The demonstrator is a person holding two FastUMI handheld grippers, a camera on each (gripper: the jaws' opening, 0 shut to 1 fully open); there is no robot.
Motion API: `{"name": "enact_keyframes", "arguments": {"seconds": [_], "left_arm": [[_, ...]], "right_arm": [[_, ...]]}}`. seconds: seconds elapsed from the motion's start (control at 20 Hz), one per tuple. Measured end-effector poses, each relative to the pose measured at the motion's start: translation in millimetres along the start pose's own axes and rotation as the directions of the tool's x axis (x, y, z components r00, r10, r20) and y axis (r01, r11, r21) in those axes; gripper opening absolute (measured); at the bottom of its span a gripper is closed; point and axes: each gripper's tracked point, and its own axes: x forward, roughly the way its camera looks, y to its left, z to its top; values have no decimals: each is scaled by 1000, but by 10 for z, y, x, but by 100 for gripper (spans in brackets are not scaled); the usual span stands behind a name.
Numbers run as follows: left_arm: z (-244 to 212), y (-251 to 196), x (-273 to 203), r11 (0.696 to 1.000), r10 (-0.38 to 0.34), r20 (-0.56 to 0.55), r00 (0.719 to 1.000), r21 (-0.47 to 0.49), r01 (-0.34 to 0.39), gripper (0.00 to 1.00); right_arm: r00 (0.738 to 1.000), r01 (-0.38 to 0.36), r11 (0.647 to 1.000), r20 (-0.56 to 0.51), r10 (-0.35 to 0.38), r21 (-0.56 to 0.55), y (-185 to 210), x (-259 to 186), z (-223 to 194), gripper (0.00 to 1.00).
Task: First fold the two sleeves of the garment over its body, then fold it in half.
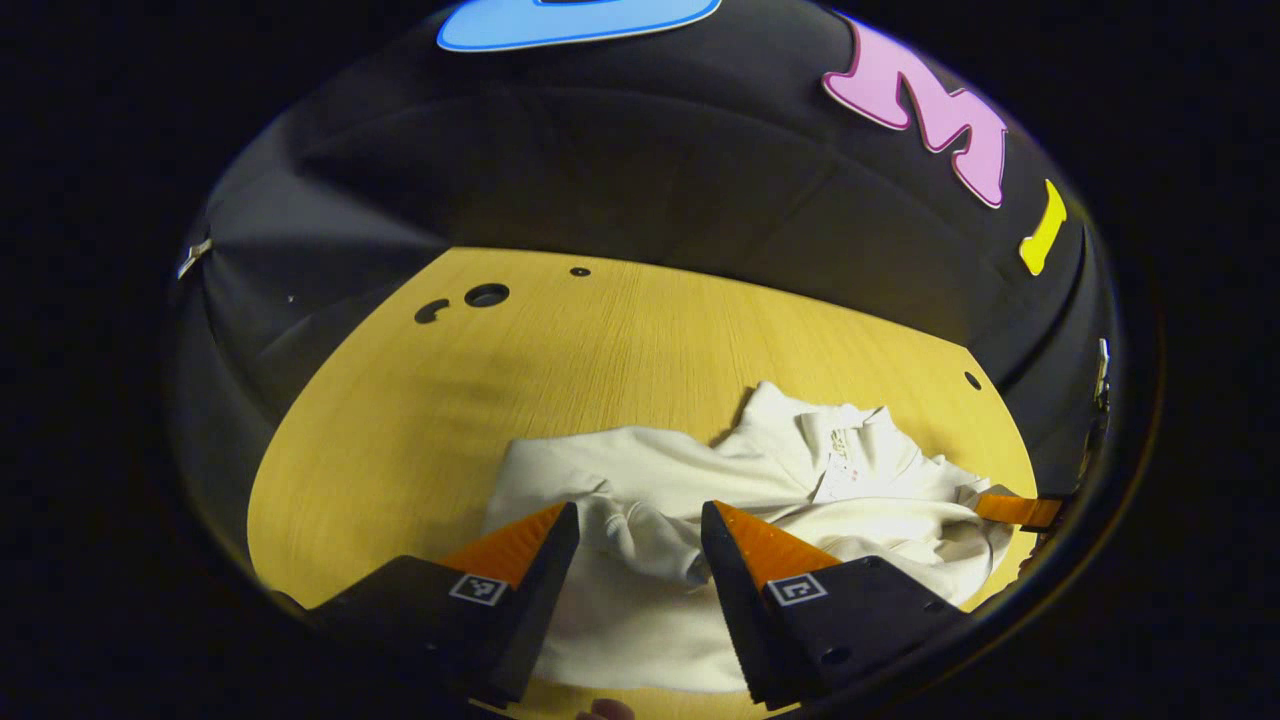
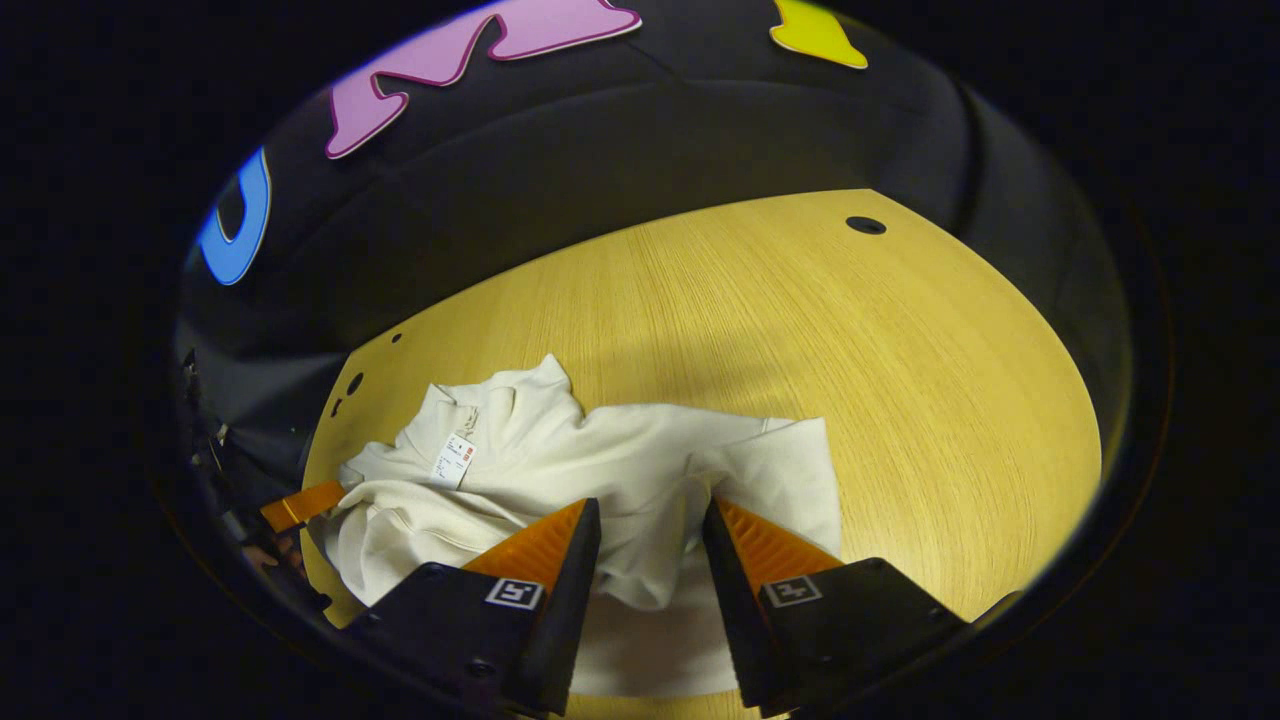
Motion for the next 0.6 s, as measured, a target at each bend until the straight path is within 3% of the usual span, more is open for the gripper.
{"name": "enact_keyframes", "arguments": {"seconds": [0.15, 0.2, 0.6], "left_arm": [[78, -30, -186, 1000, -7, 29, 1000, 10, 7, 84], [99, -33, -262, 1000, -11, 44, 999, 13, 10, 84], [131, -121, -895, 998, -21, 129, 991, 55, 14, 84]], "right_arm": [[999, 18, 1000, 46, -17, -20, -32, -206, 112, 83], [998, 21, 1000, 62, -19, -24, -39, -282, 145, 85], [992, 10, 997, 124, -1, -75, 21, -885, 110, 84]]}}
